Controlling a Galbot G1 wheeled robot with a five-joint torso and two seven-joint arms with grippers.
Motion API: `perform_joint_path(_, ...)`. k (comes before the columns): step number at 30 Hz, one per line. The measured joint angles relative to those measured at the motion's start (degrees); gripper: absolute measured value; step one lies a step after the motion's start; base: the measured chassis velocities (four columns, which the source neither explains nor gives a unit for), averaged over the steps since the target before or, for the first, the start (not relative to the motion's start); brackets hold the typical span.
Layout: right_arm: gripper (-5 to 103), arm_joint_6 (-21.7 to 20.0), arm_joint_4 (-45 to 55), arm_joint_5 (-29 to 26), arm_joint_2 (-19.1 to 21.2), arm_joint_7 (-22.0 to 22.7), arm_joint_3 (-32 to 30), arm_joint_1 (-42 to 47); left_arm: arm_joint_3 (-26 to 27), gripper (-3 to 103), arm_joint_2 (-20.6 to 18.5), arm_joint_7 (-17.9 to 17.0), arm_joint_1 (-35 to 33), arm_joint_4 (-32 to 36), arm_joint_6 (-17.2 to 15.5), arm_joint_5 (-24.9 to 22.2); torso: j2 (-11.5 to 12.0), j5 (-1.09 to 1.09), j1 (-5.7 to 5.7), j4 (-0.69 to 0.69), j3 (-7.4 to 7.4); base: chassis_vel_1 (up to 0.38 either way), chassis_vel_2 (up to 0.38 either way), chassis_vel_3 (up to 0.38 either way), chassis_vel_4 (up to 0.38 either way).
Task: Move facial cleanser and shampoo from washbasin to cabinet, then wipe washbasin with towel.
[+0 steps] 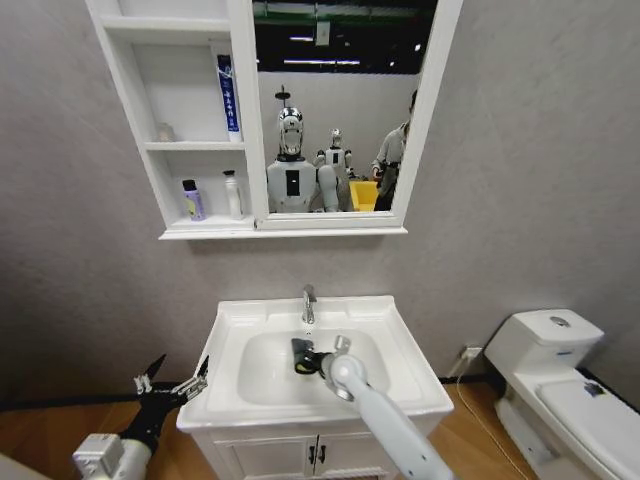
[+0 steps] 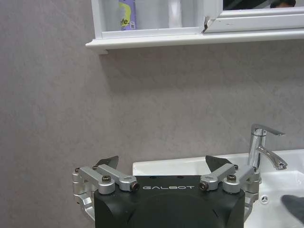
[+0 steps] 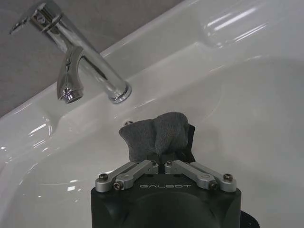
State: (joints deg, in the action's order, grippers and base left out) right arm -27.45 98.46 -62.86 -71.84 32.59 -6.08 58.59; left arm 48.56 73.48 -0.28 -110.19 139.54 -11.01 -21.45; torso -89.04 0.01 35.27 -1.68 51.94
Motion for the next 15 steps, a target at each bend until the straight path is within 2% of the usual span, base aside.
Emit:
perform_joint_path(2, 1, -0.01, 1.09, 1.68, 0.61, -0.6, -0.97, 1.19, 0.0, 100, 0.0, 0.0, 0.0, 0.0, 0.0, 0.0, 0.0, 0.0, 0.0, 0.0, 0.0, 0.0, 0.0, 0.0, 0.0)
perform_joint_path(3, 1, 0.53, 3.25, 6.55, 2.0, -3.14, -3.74, 4.24, 0.0, 100, 0.0, 0.0, 0.01, 0.0, 0.0, 0.0, 0.0, 0.0, 0.0, 0.0, 0.0, 0.0, 0.0, 0.0, 0.0)
perform_joint_path(4, 1, 1.17, 3.81, 9.06, 2.45, -4.55, -5.14, 5.4, 0.0, 100, 0.0, 0.0, 0.0, 0.0, 0.0, 0.0, 0.0, 0.01, 0.0, 0.01, 0.0, 0.0, 0.0, 0.0, 0.0)
perform_joint_path(5, 1, 1.17, 3.81, 9.06, 2.45, -4.55, -5.14, 5.4, 0.0, 100, 0.0, 0.0, 0.0, 0.0, 0.0, 0.0, 0.0, 0.01, 0.0, 0.01, 0.0, 0.0, 0.0, 0.0, 0.0)
perform_joint_path(6, 1, 2.29, 4.49, 13.08, 2.83, -6.23, -7.36, 7.05, 0.0, 100, 0.0, 0.0, 0.0, 0.0, 0.0, 0.0, 0.0, 0.01, 0.0, 0.02, 0.0, 0.0, 0.0, 0.0, 0.0)
perform_joint_path(8, 1, 3.64, 4.82, 17.79, 3.36, -8.61, -10.23, 9.38, 0.0, 100, 0.0, 0.0, 0.0, 0.0, 0.0, 0.0, 0.0, 0.02, 0.0, 0.02, 0.01, 0.0, 0.0, 0.0, 0.0)
perform_joint_path(12, 1, 5.14, 4.14, 20.88, 5.33, -11.25, -12.43, 10.19, 0.0, 100, 0.0, 0.0, 0.0, 0.0, 0.0, 0.0, 0.0, 0.0, 0.0, 0.02, 0.0, 0.0, 0.0, 0.0, 0.0)
perform_joint_path(15, 1, 8.24, -1.57, 23.37, 10.12, -15.95, -13.72, 7.12, 0.0, 100, 0.0, 0.0, 0.01, 0.0, 0.0, 0.0, 0.0, 0.01, 0.0, 0.02, 0.01, 0.0, 0.0, 0.0, 0.0)
